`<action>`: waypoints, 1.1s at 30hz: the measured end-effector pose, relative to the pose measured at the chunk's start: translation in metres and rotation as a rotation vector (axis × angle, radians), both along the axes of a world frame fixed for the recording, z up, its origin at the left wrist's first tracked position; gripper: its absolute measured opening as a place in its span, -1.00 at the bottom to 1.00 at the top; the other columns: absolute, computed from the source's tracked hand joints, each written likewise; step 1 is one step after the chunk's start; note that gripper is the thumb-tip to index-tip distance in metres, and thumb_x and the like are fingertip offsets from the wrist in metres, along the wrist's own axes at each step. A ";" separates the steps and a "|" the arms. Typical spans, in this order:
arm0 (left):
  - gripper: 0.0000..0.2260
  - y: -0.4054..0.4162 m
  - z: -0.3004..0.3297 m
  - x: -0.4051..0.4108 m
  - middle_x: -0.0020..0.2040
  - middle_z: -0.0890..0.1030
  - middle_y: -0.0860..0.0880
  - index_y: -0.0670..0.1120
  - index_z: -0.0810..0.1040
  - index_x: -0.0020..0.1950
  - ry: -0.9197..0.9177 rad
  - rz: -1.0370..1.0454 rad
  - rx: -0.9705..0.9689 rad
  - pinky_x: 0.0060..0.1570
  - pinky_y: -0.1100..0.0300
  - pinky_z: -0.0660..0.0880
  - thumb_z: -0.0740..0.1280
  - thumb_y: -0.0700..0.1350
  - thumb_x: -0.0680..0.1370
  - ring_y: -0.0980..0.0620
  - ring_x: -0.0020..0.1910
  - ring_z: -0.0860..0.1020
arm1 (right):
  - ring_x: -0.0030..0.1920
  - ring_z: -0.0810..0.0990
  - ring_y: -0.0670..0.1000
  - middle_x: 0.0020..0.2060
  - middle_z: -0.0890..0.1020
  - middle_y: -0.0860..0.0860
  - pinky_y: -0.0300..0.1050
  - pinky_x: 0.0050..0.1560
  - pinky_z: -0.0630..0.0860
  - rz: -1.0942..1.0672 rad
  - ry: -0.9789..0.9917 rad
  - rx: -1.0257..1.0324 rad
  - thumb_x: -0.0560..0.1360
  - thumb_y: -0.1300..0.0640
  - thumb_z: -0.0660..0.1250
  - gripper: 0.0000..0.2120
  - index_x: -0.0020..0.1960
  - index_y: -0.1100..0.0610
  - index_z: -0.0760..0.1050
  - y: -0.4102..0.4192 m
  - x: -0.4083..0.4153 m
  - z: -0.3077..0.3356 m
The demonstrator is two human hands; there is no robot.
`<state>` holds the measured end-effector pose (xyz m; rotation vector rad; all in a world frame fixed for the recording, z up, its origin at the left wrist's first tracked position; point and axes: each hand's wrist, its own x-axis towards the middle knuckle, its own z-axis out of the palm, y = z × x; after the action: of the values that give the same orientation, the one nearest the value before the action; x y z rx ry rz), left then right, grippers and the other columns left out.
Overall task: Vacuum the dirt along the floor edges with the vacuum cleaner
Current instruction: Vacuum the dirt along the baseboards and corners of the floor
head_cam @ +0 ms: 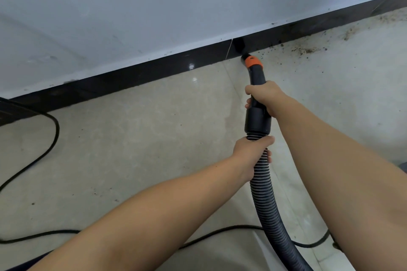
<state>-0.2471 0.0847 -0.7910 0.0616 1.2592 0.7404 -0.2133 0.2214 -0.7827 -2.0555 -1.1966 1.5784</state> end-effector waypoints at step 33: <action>-0.85 0.049 -0.009 0.021 -0.33 0.51 -0.07 -0.14 0.46 -0.12 0.035 -0.109 0.052 -0.45 0.28 0.47 0.41 -0.13 0.53 0.03 -0.44 0.48 | -0.53 0.57 -0.03 -0.38 0.56 0.09 -0.18 -0.43 0.53 -0.095 -0.036 0.044 0.48 0.24 0.30 -0.79 0.06 0.21 0.34 0.047 0.038 -0.011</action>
<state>-0.2257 0.1332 -0.8003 0.1850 1.2592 0.6806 -0.1752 0.2680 -0.7941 -2.0890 -1.1175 1.4654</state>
